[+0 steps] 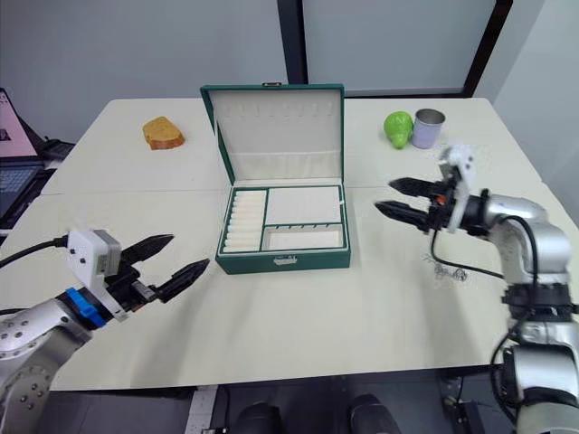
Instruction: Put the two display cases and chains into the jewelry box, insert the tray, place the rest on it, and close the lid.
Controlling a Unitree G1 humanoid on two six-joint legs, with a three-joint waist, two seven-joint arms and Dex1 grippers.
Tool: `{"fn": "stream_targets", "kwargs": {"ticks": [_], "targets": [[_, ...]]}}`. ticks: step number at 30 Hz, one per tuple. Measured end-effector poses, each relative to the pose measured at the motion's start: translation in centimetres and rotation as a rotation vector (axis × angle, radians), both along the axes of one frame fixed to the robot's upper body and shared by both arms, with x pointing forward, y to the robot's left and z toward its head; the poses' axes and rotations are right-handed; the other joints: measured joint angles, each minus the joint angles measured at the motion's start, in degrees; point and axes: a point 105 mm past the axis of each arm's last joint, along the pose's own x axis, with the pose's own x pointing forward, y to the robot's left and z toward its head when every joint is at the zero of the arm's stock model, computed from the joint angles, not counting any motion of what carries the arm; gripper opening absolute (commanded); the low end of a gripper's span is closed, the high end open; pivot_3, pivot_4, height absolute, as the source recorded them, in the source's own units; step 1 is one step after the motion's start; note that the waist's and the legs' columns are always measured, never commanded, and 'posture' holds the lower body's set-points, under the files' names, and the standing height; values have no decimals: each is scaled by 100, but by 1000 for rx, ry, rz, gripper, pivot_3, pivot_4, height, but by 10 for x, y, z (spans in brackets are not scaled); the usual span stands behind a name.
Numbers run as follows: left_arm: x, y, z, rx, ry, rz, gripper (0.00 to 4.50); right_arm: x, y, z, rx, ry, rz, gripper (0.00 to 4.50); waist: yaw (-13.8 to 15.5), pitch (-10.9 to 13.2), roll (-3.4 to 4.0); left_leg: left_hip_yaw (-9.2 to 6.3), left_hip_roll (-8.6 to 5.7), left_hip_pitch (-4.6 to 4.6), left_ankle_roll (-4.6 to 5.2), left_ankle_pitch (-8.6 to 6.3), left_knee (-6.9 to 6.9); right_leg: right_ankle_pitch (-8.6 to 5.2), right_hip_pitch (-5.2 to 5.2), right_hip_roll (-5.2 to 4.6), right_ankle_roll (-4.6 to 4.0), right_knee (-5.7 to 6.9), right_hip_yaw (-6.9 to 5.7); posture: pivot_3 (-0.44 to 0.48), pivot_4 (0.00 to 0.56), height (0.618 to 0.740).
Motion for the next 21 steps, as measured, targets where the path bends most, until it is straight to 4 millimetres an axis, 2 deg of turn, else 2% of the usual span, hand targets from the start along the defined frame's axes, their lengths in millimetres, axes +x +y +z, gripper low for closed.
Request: {"fn": "stream_targets", "kwargs": {"ticks": [6,10,13,16,21], "targets": [[2,25,-5,55,45,13,4500,-17,-45,-33,-76,64,-143,4487,4,1,-1,0,1,1,0,0,0,0,3,1,0,-3,-1,0,150,740],[6,53,-6,98,66,67,4500,-28,-77,-58,-70,104,-262,4487,4,1,-1,4,-1,2,0,0,0,0,5,0,0,-5,1,0,150,740],[12,68,1,116,52,95,4500,-37,-88,-68,-88,108,-289,4487,7,1,-1,3,0,3,0,0,0,0,6,1,0,-4,-1,0,150,740],[14,74,5,125,47,99,4500,-46,-95,-78,-126,130,-304,4487,10,1,-1,7,0,3,0,0,0,0,6,0,0,-5,0,0,150,740],[13,83,-4,119,82,114,4500,-53,-109,-88,-174,133,-347,4487,10,1,-1,9,2,6,0,0,0,0,7,1,0,-4,1,0,150,740]]}}
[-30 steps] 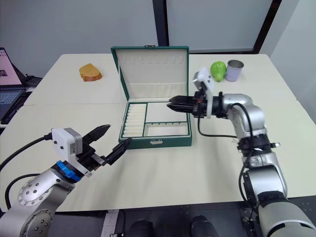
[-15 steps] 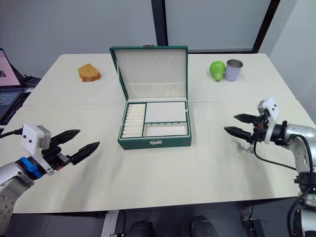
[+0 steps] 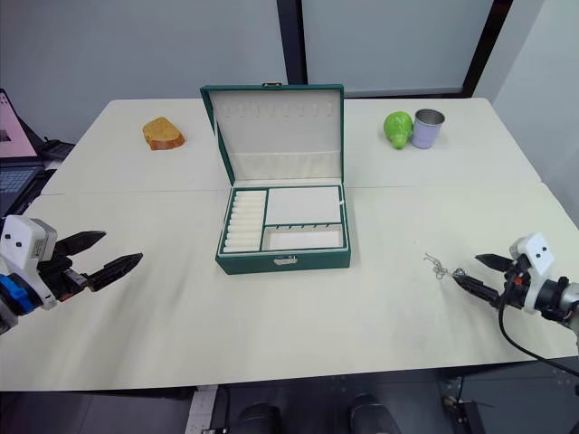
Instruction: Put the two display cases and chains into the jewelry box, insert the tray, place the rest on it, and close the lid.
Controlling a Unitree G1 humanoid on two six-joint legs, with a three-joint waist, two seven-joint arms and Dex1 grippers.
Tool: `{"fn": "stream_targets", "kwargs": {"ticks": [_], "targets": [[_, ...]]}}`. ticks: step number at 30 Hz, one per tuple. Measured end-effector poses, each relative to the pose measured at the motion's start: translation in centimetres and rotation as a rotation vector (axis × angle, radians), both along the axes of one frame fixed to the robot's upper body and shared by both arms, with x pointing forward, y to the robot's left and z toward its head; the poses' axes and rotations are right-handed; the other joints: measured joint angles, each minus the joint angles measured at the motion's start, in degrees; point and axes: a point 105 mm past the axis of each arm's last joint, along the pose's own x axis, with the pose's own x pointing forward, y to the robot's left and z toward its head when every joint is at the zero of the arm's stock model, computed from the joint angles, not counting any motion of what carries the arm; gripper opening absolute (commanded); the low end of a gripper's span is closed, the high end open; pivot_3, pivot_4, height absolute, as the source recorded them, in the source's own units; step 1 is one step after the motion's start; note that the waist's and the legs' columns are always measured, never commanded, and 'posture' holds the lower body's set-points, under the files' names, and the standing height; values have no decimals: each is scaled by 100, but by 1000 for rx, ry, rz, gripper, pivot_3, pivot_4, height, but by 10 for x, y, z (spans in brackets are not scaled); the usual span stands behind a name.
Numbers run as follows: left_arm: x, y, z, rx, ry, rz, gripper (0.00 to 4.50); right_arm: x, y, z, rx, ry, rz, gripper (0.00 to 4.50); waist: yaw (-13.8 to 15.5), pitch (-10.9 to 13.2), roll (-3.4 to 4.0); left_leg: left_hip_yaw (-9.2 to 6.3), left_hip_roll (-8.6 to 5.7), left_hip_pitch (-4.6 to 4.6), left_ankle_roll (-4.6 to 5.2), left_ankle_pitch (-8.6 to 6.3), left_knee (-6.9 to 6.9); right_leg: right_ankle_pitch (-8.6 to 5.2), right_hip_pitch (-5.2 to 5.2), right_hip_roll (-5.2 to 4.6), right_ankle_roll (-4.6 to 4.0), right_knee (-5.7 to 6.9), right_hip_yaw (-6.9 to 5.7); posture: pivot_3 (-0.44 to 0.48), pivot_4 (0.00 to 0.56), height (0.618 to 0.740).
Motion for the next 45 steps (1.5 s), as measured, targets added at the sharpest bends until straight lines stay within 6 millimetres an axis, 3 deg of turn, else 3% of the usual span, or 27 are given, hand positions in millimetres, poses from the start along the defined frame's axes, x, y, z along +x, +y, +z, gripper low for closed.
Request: {"fn": "stream_targets", "kwargs": {"ticks": [19,23,31,35,37,45], "targets": [[-6,1,-15,-7,39,21,4500,2,-9,-2,7,-8,-49,4487,1,0,0,-1,0,1,0,0,3,0,6,-1,0,2,-2,0,150,740],[-8,-10,-13,-16,48,-15,4500,6,-7,5,37,-25,-49,4487,3,0,0,-2,0,1,0,0,4,0,8,-2,0,3,-3,0,150,740],[-2,-77,25,-30,-40,-250,4500,8,27,33,127,-59,61,4487,63,0,0,-8,-1,1,0,0,8,0,15,-2,0,5,-6,0,150,740],[4,-132,35,-69,-56,-450,4500,8,42,38,123,-69,99,4487,147,-1,0,-10,-2,0,0,0,15,1,16,-1,1,6,-7,0,150,740],[2,-164,38,-86,-64,-568,4500,10,50,35,125,-70,111,4487,164,-2,-1,-10,-4,0,0,0,18,1,19,-2,2,6,-6,0,150,740],[-5,-249,43,-135,-73,-927,4500,9,48,8,-7,-52,76,4487,214,-2,-1,-15,-10,-2,0,0,22,1,20,-1,2,6,-6,0,150,740]]}}
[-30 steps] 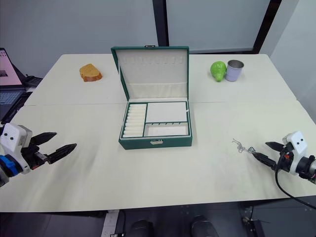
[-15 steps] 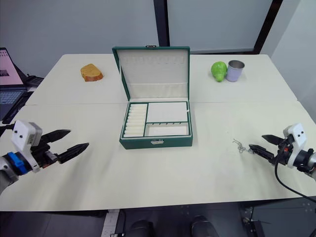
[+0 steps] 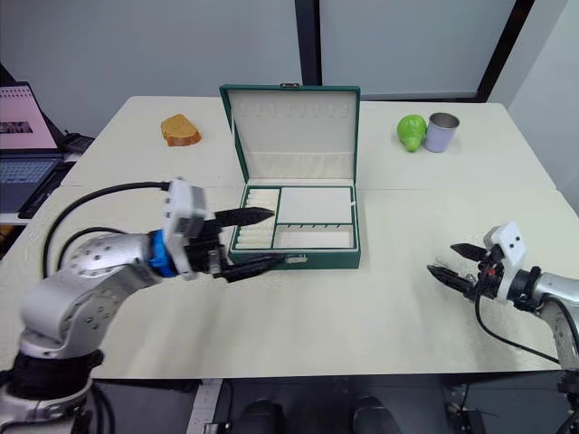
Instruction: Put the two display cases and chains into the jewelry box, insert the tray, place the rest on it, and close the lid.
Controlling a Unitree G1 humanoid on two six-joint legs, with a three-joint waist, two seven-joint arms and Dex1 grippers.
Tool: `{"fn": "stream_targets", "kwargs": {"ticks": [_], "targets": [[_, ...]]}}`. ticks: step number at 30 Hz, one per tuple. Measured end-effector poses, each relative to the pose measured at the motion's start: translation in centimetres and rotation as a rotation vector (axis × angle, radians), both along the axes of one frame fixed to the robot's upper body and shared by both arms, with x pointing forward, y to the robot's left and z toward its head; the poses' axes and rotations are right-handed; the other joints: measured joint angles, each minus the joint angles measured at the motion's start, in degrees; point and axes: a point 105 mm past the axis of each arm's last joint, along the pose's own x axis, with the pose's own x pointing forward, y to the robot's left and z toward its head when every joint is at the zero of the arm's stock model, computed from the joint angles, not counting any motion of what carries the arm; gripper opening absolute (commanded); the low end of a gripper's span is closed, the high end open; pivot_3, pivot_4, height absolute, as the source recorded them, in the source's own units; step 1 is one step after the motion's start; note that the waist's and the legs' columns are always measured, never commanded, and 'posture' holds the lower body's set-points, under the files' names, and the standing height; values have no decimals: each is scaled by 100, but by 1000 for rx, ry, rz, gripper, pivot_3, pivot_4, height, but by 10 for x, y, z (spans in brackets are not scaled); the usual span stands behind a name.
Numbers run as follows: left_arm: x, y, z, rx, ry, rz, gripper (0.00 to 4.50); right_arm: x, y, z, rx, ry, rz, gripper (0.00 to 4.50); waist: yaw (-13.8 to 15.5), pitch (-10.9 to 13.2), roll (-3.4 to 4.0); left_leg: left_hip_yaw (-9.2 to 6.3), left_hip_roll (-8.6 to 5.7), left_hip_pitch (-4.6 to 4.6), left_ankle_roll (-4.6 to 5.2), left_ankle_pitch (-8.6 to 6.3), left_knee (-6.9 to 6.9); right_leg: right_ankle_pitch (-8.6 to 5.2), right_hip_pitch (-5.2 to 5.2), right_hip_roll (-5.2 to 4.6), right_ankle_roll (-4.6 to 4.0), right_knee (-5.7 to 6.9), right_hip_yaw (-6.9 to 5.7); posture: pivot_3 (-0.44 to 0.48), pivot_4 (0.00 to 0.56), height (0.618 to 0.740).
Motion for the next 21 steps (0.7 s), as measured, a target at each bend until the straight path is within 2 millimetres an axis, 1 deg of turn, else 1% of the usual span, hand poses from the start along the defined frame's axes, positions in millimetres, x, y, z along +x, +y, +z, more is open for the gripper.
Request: {"fn": "stream_targets", "kwargs": {"ticks": [2,7,11,14,21], "targets": [[-3,-12,-6,14,3,-68,4500,-2,-5,-7,-28,5,-15,4487,-2,0,0,0,0,2,0,0,-1,0,1,1,0,0,1,0,150,740],[-2,-26,-14,18,-14,-139,4500,-1,-12,-18,-52,-6,-60,4487,-26,0,1,-3,-1,2,0,0,0,0,3,1,0,4,-1,0,150,740],[2,-28,-18,18,-21,-146,4500,-1,-16,-24,-49,-14,-95,4487,-24,-1,2,-4,-1,1,0,0,1,0,4,1,0,4,-1,0,150,740],[3,-31,-20,13,-34,-155,4500,-5,-20,-31,-34,-10,-127,4487,-21,-1,2,-6,-1,2,0,0,3,0,8,1,0,3,-4,0,150,740],[5,-30,-22,23,-43,-145,4500,-6,-20,-36,-20,-34,-142,4487,-17,-2,2,-12,-1,11,0,0,5,0,24,0,0,1,-10,0,150,740]]}}
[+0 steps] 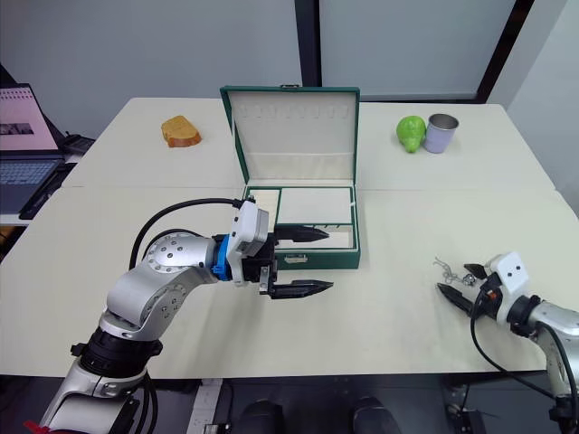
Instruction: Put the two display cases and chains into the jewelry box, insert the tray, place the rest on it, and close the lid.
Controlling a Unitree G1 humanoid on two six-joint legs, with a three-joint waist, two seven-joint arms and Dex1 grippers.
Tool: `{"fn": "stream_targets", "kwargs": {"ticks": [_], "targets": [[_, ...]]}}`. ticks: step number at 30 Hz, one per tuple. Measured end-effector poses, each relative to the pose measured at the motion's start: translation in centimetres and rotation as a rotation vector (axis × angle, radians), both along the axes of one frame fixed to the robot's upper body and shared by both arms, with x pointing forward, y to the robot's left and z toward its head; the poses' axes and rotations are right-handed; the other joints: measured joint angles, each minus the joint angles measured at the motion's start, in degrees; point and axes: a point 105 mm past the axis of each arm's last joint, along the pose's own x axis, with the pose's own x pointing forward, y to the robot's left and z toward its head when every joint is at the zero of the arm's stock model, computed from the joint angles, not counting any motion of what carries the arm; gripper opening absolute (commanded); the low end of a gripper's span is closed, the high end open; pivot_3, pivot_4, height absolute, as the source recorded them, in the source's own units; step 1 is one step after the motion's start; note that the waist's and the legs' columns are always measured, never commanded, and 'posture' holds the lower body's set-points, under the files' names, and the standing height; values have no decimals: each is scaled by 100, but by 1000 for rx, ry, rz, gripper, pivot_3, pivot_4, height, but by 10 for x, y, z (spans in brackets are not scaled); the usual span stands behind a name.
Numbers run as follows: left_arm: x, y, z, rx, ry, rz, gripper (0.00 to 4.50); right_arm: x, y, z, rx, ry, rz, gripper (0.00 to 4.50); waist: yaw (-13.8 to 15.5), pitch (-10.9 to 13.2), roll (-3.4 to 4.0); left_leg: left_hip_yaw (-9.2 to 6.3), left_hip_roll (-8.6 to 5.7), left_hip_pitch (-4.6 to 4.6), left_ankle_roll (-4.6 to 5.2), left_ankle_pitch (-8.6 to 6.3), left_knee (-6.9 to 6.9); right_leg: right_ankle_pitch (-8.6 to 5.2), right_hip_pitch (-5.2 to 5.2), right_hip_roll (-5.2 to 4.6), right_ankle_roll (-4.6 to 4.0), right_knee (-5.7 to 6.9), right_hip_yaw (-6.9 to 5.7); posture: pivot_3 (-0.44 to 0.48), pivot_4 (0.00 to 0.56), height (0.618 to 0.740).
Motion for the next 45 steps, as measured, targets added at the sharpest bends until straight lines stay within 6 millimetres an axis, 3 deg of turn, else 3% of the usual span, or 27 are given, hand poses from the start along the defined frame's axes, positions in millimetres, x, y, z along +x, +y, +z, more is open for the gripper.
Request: {"fn": "stream_targets", "kwargs": {"ticks": [3,10,19,32,39,45], "targets": [[-1,-1,0,0,-2,-1,4500,0,0,-2,0,-4,-5,4123,3,-1,-2,-1,0,1,0,0,0,0,2,0,0,0,0,0,150,740],[-4,-5,3,-7,-9,-8,4500,2,-3,-7,-12,7,-22,2109,30,-9,-10,-1,1,13,0,0,-1,0,14,1,0,-3,-1,0,150,740],[-3,-7,7,-7,-7,-2,4500,0,-2,-9,-12,13,-19,396,37,-18,-22,-2,2,17,0,0,-2,0,19,1,0,-6,-3,0,150,740],[-2,-11,12,-15,-22,-9,4500,-1,-3,-10,-5,22,-21,353,66,-41,-50,-4,3,18,0,0,-3,0,23,1,0,-11,-5,0,150,740],[-1,-12,13,-21,-23,-4,4500,-1,9,-2,54,31,12,300,71,-40,-47,-2,1,15,0,0,-5,0,19,0,0,-11,-4,0,150,740],[0,-12,13,-26,-25,5,4500,5,25,28,67,-28,79,300,85,-39,-43,-3,1,12,0,0,-5,0,16,0,0,-12,-4,0,150,740]]}}
